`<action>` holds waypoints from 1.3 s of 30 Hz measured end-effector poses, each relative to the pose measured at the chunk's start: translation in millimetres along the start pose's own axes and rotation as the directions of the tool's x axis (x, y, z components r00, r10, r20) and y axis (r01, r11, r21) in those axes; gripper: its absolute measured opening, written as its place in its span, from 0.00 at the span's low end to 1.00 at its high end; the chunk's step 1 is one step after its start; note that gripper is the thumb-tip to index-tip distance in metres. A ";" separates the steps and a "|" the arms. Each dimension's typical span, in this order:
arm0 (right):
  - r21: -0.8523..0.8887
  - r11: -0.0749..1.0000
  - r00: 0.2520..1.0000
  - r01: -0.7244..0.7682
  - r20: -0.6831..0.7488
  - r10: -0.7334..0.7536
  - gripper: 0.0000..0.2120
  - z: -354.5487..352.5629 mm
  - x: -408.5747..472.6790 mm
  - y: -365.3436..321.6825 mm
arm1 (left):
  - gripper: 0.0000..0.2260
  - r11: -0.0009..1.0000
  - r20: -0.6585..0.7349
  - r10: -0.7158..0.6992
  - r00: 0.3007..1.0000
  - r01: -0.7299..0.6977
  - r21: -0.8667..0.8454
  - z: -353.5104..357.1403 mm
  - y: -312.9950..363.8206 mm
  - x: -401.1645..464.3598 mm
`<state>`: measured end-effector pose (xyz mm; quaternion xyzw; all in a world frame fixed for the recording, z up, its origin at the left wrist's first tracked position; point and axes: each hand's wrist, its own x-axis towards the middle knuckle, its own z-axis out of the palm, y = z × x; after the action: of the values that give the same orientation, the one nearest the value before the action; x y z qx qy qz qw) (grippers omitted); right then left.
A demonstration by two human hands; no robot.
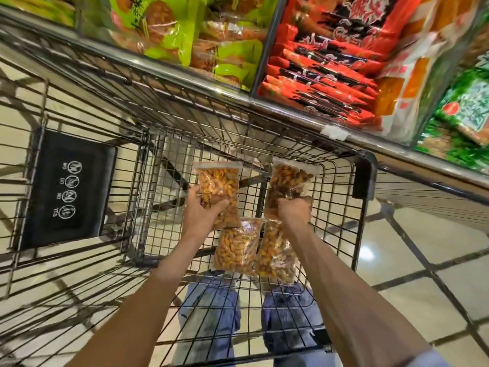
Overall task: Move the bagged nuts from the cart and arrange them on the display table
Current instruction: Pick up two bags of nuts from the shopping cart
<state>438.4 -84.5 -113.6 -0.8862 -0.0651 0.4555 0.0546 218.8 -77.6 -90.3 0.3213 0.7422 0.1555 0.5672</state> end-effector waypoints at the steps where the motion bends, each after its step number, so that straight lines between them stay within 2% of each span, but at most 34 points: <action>1: 0.053 0.999 0.999 -0.006 0.048 0.003 0.13 -4.0 -0.6 -0.7 | 0.36 1.000 0.004 -0.003 1.000 0.003 -0.005 1.3 -0.6 -0.1; 3: 0.079 0.997 0.995 -0.019 0.102 0.011 0.12 -11.3 3.4 0.7 | 0.36 1.000 0.012 -0.019 1.000 0.019 -0.011 3.1 0.5 -2.5; 7: 0.146 0.989 0.977 -0.025 0.214 -0.006 0.23 -17.7 6.1 -2.5 | 0.34 0.998 0.029 -0.053 0.998 0.054 -0.031 2.2 1.1 -6.8; 10: 0.096 0.995 0.988 0.039 0.147 -0.053 0.24 -14.9 5.5 0.1 | 0.37 0.994 0.043 -0.092 0.995 0.094 -0.049 -1.8 0.9 -9.3; 14: 0.037 0.991 0.986 0.132 0.100 -0.135 0.21 -15.9 -9.1 2.7 | 0.31 0.992 0.064 -0.095 0.993 0.100 -0.073 -8.2 -2.6 -14.3; 18: 0.240 0.935 0.913 0.263 0.250 -0.321 0.09 -27.9 -41.0 8.5 | 0.25 0.993 0.069 -0.073 0.995 0.078 -0.085 -17.6 1.6 -31.9; 19: 0.263 0.919 0.892 0.293 0.270 -0.362 0.09 -33.2 -51.6 9.7 | 0.25 0.993 0.070 -0.073 0.995 0.079 -0.087 -21.0 4.0 -38.1; 21: 0.279 0.911 0.869 0.305 0.310 -0.386 0.11 -44.2 -71.8 15.8 | 0.27 0.993 0.078 -0.068 0.995 0.075 -0.089 -27.9 13.2 -57.3; 24: 0.290 0.913 0.859 0.288 0.343 -0.380 0.23 -66.5 -110.4 26.8 | 0.29 0.998 0.115 -0.020 0.993 0.027 -0.060 -39.7 32.8 -93.9; 27: 0.332 0.890 0.839 0.314 0.341 -0.423 0.22 -97.3 -154.5 40.8 | 0.34 0.998 0.155 0.033 0.987 -0.040 0.039 -52.4 50.5 -132.0; 31: 0.385 0.859 0.832 0.338 0.304 -0.464 0.26 -133.2 -195.3 69.4 | 0.46 0.992 0.231 0.073 0.970 -0.095 0.087 -64.3 70.8 -186.2; 33: 0.414 0.839 0.838 0.352 0.260 -0.480 0.26 -151.9 -213.7 82.7 | 0.46 0.988 0.292 0.116 0.949 -0.140 0.065 -67.2 80.3 -213.0; 36: 0.466 0.805 0.846 0.366 0.193 -0.496 0.35 -178.4 -234.1 106.7 | 0.42 0.980 0.371 0.169 0.913 -0.197 0.039 -63.4 91.3 -251.1; 37: 0.480 0.793 0.846 0.375 0.173 -0.505 0.35 -184.9 -236.7 113.9 | 0.41 0.974 0.381 0.183 0.906 -0.219 0.053 -60.9 94.0 -260.8; 39: 0.509 0.765 0.842 0.394 0.135 -0.523 0.27 -205.0 -247.2 127.6 | 0.40 0.966 0.392 0.215 0.894 -0.254 0.048 -52.1 98.8 -278.0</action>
<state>471.1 -258.8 183.1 -0.7331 -0.1782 0.5456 0.3648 241.2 -178.6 190.8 0.4602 0.5794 0.1203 0.6619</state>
